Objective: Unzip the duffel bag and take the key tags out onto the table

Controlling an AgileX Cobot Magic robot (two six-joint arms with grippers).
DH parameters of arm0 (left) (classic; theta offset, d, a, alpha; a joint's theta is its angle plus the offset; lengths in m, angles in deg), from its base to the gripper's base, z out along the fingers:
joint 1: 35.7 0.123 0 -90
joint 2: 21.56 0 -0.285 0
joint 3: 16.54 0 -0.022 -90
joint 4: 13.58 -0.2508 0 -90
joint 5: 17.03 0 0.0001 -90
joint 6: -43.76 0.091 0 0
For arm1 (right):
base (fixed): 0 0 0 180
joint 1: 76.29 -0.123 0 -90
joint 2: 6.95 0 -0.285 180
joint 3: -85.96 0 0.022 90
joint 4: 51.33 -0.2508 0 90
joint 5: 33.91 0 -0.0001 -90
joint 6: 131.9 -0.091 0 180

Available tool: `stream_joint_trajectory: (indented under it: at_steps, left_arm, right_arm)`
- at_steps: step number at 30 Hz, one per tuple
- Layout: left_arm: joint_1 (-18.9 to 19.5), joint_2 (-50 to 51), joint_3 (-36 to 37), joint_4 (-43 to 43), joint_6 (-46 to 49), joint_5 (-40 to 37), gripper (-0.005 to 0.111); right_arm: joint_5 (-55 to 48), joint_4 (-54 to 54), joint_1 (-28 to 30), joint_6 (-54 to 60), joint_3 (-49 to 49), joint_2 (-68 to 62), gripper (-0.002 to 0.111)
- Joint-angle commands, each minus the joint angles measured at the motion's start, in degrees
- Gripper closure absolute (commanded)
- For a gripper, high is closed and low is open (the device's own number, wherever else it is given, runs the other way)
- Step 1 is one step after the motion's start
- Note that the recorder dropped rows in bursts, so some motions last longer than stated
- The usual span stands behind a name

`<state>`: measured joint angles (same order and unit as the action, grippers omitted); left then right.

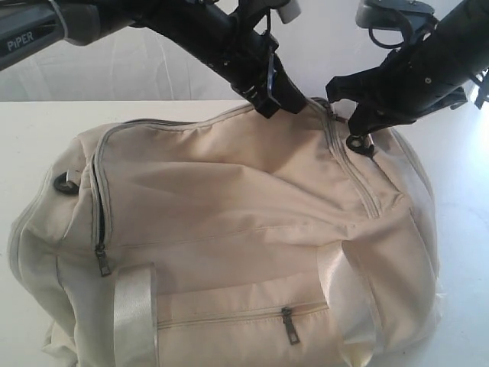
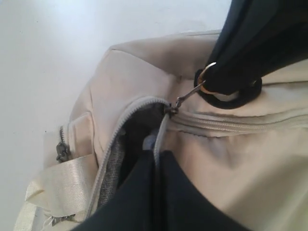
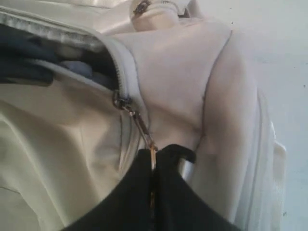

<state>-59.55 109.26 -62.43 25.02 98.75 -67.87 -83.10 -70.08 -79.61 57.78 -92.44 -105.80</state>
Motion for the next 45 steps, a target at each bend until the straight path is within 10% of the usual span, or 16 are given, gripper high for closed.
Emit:
stream_joint_trajectory:
  at_steps: [1, 45]
  left_arm:
    - [1.2, -1.1, -0.3, 1.0, -1.2, -1.2, 0.107]
    - [1.4, 1.1, -0.3, -2.8, -6.8, 3.8, 0.107]
  right_arm:
    - [-2.0, 1.0, 0.5, 0.6, 0.3, 2.7, 0.108]
    - [-7.1, 1.1, 0.5, 0.8, 15.6, 20.5, 0.108]
